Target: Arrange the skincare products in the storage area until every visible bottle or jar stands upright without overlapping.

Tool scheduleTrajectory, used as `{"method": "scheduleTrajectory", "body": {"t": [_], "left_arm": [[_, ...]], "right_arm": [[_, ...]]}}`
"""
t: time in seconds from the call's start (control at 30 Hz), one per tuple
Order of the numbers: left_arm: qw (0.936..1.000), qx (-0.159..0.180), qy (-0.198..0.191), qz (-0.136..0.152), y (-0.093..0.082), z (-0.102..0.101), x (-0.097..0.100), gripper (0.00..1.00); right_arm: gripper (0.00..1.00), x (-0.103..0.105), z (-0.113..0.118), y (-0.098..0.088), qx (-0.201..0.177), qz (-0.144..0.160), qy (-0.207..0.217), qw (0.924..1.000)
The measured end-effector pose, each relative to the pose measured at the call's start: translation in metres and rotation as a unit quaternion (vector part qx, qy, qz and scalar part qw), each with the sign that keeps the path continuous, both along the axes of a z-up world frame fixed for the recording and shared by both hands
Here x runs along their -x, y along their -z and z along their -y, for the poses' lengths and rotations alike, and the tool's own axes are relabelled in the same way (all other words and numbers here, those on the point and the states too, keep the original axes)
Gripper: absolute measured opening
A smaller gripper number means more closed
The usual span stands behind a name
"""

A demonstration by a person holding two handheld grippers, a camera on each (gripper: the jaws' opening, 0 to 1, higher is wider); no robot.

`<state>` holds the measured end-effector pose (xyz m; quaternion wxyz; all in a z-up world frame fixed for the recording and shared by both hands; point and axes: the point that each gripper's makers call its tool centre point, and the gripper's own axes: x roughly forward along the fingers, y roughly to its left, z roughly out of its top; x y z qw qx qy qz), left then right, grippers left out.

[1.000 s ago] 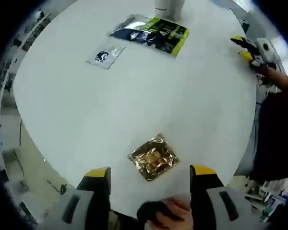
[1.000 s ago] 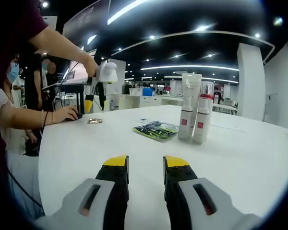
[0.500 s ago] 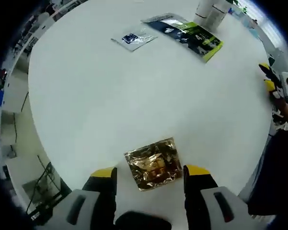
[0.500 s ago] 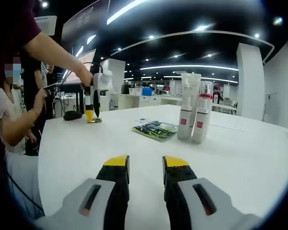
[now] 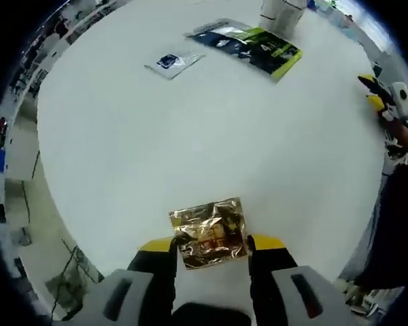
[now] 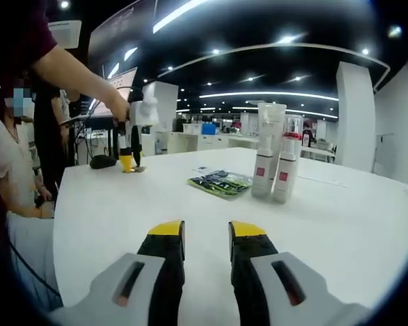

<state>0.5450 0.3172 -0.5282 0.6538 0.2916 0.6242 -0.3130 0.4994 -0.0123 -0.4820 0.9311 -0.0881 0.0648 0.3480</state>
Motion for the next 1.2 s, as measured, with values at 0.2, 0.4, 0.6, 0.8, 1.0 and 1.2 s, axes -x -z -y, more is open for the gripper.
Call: {"method": "scheduleTrajectory", "body": {"t": [0.2, 0.4, 0.6, 0.8, 1.0, 1.2], "left_arm": [[0.9835, -0.026, 0.179, 0.004, -0.002, 0.008, 0.003, 0.41], [0.8859, -0.118, 0.448, 0.021, -0.009, 0.008, -0.005, 0.39], [0.7825, -0.132, 0.607, 0.047, -0.01, 0.032, -0.004, 0.39], [0.6504, -0.153, 0.74, 0.079, -0.008, 0.048, -0.004, 0.39], [0.5989, -0.144, 0.78, 0.109, -0.009, 0.064, -0.003, 0.4], [0.65, -0.1, 0.739, 0.149, -0.013, 0.081, -0.002, 0.5]], "right_arm": [[0.23, 0.0, 0.0, 0.001, 0.005, 0.0, -0.001, 1.0], [0.23, 0.0, 0.001, 0.0, 0.002, 0.0, 0.001, 1.0], [0.23, 0.0, 0.001, 0.0, 0.004, 0.002, 0.002, 1.0], [0.23, 0.0, 0.001, 0.0, 0.005, 0.003, 0.002, 1.0], [0.23, 0.0, 0.001, 0.0, 0.007, 0.005, 0.002, 1.0], [0.23, 0.001, 0.0, 0.001, 0.009, 0.005, -0.001, 0.9999]]}}
